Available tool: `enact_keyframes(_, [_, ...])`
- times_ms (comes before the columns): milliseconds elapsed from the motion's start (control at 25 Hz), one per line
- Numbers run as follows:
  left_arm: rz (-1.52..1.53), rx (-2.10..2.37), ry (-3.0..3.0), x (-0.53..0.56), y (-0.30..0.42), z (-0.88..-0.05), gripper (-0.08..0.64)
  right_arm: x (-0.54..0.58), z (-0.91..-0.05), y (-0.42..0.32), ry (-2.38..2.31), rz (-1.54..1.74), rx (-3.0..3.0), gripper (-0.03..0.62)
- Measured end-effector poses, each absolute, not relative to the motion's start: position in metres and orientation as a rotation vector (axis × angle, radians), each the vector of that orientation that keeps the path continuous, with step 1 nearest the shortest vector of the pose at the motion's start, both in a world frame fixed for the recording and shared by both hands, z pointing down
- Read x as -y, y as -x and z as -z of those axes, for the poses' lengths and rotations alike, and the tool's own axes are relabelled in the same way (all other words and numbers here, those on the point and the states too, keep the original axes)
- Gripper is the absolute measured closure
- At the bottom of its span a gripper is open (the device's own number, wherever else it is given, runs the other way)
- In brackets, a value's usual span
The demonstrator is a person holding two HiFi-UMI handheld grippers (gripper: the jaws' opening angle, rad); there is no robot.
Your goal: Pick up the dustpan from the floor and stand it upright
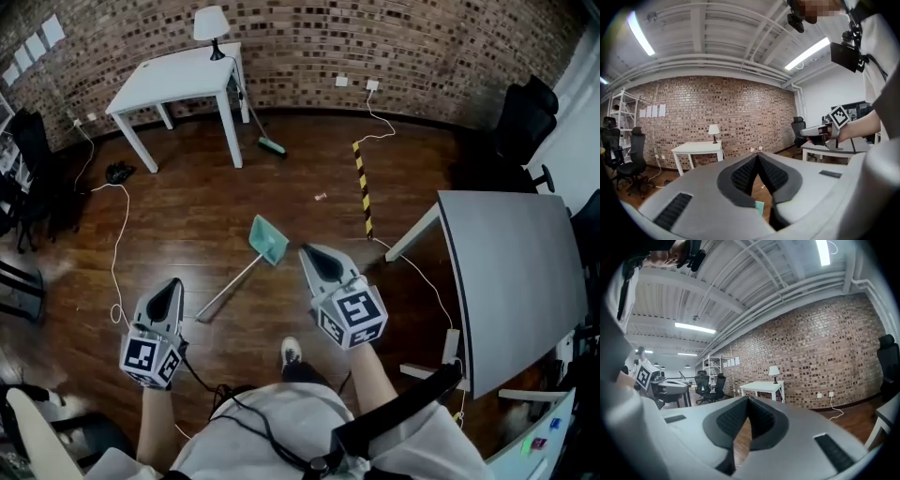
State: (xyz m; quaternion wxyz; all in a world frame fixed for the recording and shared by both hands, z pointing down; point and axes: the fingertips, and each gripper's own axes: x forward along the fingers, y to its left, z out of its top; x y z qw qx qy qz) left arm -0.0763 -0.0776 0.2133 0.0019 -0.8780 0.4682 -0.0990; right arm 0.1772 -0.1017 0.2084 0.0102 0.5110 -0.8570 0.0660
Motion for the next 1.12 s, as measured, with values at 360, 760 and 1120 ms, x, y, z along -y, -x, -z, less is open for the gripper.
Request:
enact_keyframes(360, [0.368, -1.553, 2.709, 0.119, 0.095, -0.219, 0.56, 0.136, -0.226, -0.164, -1.566, -0.301, 2.655, 0.588])
enact_keyframes(760, [0.303, -1.792, 2.615, 0.127, 0.169, -0.221, 0.56, 0.141, -0.219, -0.129, -1.557, -0.292, 2.62, 0.588])
enact_keyframes(1120, [0.073, -2.086, 2.831, 0.134, 0.233, -0.271, 0.527, 0.153, -0.223, -0.095, -1.512, -0.164, 2.467, 0.585])
